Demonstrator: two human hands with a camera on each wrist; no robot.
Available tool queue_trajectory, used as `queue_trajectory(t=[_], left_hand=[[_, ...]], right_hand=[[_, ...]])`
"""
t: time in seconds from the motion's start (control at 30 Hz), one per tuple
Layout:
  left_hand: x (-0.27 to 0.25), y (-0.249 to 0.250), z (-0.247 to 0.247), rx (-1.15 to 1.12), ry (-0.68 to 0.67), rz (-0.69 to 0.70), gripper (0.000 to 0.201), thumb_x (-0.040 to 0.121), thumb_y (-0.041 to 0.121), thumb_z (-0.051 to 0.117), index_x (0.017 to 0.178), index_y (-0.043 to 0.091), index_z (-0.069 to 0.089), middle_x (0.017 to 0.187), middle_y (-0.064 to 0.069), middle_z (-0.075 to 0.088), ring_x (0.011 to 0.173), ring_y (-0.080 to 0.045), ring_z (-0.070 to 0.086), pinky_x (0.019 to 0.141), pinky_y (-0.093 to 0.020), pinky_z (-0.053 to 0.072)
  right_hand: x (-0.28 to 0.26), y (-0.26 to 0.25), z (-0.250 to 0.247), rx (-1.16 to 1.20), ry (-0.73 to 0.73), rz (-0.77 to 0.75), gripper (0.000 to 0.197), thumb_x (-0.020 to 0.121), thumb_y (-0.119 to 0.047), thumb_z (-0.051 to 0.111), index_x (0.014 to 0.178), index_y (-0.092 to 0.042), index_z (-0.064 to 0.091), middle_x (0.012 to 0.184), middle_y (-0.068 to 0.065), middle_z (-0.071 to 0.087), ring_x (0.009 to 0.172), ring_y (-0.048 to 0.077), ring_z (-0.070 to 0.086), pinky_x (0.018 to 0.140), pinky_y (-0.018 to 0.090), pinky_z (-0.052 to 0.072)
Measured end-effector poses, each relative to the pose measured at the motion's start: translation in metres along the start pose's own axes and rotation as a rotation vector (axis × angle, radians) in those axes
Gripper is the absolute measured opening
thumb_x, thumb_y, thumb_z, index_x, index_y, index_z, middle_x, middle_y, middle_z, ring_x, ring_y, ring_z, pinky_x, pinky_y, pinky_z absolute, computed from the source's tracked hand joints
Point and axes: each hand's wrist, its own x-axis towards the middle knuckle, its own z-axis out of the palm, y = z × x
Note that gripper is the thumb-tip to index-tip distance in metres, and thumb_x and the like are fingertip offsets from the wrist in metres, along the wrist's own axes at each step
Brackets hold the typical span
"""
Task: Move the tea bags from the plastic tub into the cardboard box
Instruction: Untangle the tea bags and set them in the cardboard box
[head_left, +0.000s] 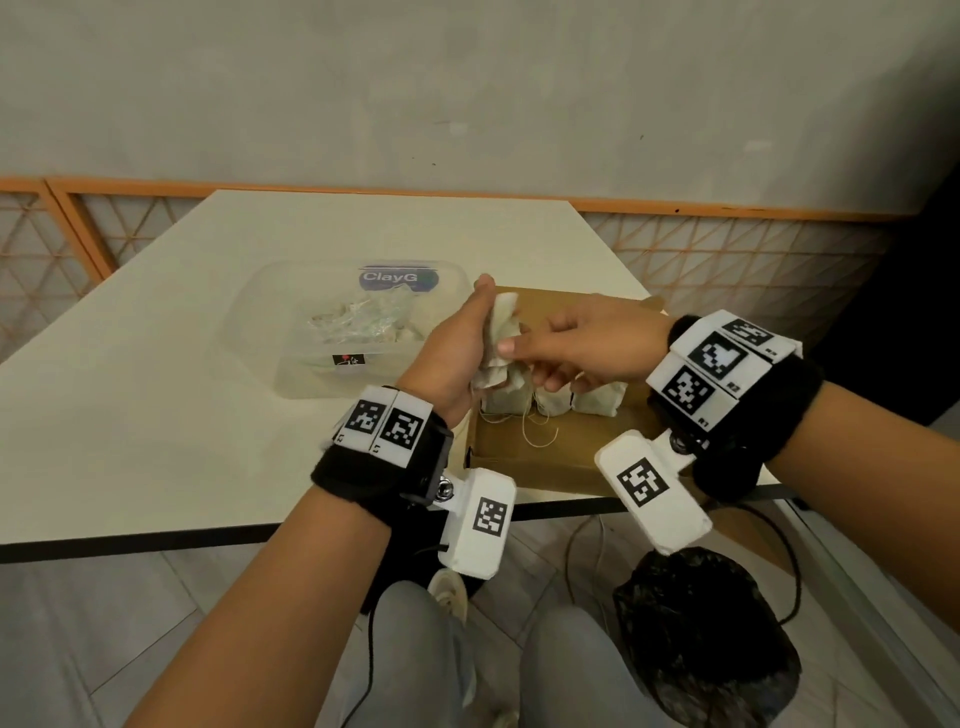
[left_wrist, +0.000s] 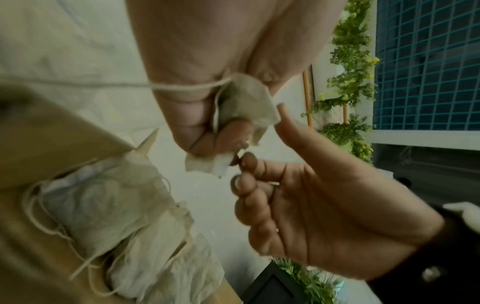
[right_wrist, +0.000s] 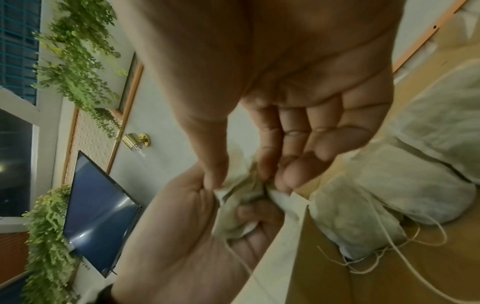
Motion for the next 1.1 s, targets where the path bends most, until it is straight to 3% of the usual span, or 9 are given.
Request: queue_trajectory(t=[0.1, 0.17, 0.3, 0.37, 0.5, 0.67, 0.77, 0.93, 1.1], left_hand=[[0.005, 0.000, 0.007, 0.014, -0.016, 0.023, 0.060, 0.099, 0.055, 0.023, 0.078, 0.012, 0.060, 0.067, -0.012, 0.055, 0.048, -0.019, 0.051, 0.044, -0.022, 0.037], [0.005, -0.003, 0.006, 0.031, -0.069, 0.028, 0.058, 0.098, 0.054, 0.028, 0.081, 0.011, 0.062, 0.065, -0.011, 0.057, 0.046, -0.019, 0.049, 0.039, -0.018, 0.030], [0.002, -0.007, 0.002, 0.025, 0.008, 0.064, 0.020, 0.094, 0.025, 0.055, 0.099, 0.006, 0.060, 0.069, -0.003, 0.062, 0.043, -0.006, 0.055, 0.037, -0.013, 0.034], [0.002, -0.009, 0.004, 0.074, 0.039, 0.082, 0.006, 0.090, 0.014, 0.061, 0.087, 0.008, 0.062, 0.070, -0.003, 0.063, 0.043, -0.004, 0.055, 0.037, -0.012, 0.036], [0.002, -0.008, 0.013, 0.087, 0.031, 0.070, 0.010, 0.088, 0.008, 0.062, 0.078, 0.011, 0.062, 0.071, -0.003, 0.064, 0.045, -0.002, 0.057, 0.039, -0.011, 0.039], [0.004, -0.013, 0.004, -0.038, 0.097, 0.092, 0.008, 0.092, 0.017, 0.058, 0.090, 0.012, 0.064, 0.076, -0.001, 0.059, 0.053, -0.007, 0.052, 0.038, -0.015, 0.035], [0.001, -0.016, -0.006, -0.175, 0.111, 0.087, 0.009, 0.094, 0.017, 0.055, 0.091, 0.010, 0.061, 0.073, -0.002, 0.057, 0.052, -0.006, 0.052, 0.036, -0.016, 0.036], [-0.003, -0.019, -0.009, -0.240, 0.091, 0.075, 0.011, 0.094, 0.014, 0.053, 0.088, 0.009, 0.061, 0.068, 0.001, 0.059, 0.053, -0.006, 0.053, 0.034, -0.015, 0.035], [-0.003, -0.021, -0.009, -0.252, 0.096, 0.070, 0.011, 0.094, 0.013, 0.052, 0.089, 0.008, 0.061, 0.069, 0.000, 0.059, 0.055, -0.007, 0.054, 0.035, -0.015, 0.036]], right_hand=[[0.002, 0.001, -0.004, 0.099, 0.137, -0.063, 0.019, 0.080, -0.027, 0.072, 0.072, -0.011, 0.063, 0.077, 0.008, 0.067, 0.063, 0.011, 0.058, 0.056, 0.018, 0.044], [0.002, 0.004, -0.013, 0.145, 0.201, -0.068, 0.018, 0.077, -0.022, 0.074, 0.069, -0.011, 0.062, 0.075, 0.008, 0.068, 0.061, 0.011, 0.059, 0.057, 0.019, 0.046], [-0.002, 0.012, -0.030, 0.168, 0.232, -0.036, 0.016, 0.078, -0.016, 0.073, 0.070, -0.009, 0.061, 0.070, 0.006, 0.065, 0.060, 0.012, 0.058, 0.054, 0.018, 0.048], [-0.003, 0.016, -0.036, 0.168, 0.197, -0.003, 0.012, 0.079, -0.014, 0.071, 0.077, -0.008, 0.061, 0.072, 0.004, 0.065, 0.062, 0.011, 0.058, 0.059, 0.020, 0.048], [-0.002, 0.019, -0.040, 0.199, 0.148, 0.008, 0.008, 0.081, -0.017, 0.069, 0.082, -0.011, 0.064, 0.077, 0.003, 0.066, 0.065, 0.009, 0.059, 0.058, 0.020, 0.044], [-0.006, 0.027, -0.059, -0.166, 0.313, -0.026, 0.016, 0.080, -0.027, 0.070, 0.087, -0.012, 0.071, 0.078, -0.002, 0.063, 0.068, 0.006, 0.053, 0.062, 0.018, 0.040], [-0.011, 0.038, -0.060, -0.377, 0.241, 0.012, 0.020, 0.081, -0.031, 0.069, 0.093, -0.015, 0.071, 0.081, -0.007, 0.061, 0.076, 0.005, 0.051, 0.067, 0.018, 0.038], [-0.014, 0.047, -0.050, -0.453, 0.010, 0.091, 0.011, 0.082, -0.029, 0.068, 0.091, -0.024, 0.071, 0.097, -0.004, 0.067, 0.096, 0.014, 0.057, 0.094, 0.030, 0.042], [-0.004, 0.051, -0.043, -0.445, 0.052, 0.142, 0.010, 0.081, -0.028, 0.070, 0.089, -0.023, 0.071, 0.086, -0.009, 0.065, 0.083, 0.008, 0.055, 0.076, 0.022, 0.043]])
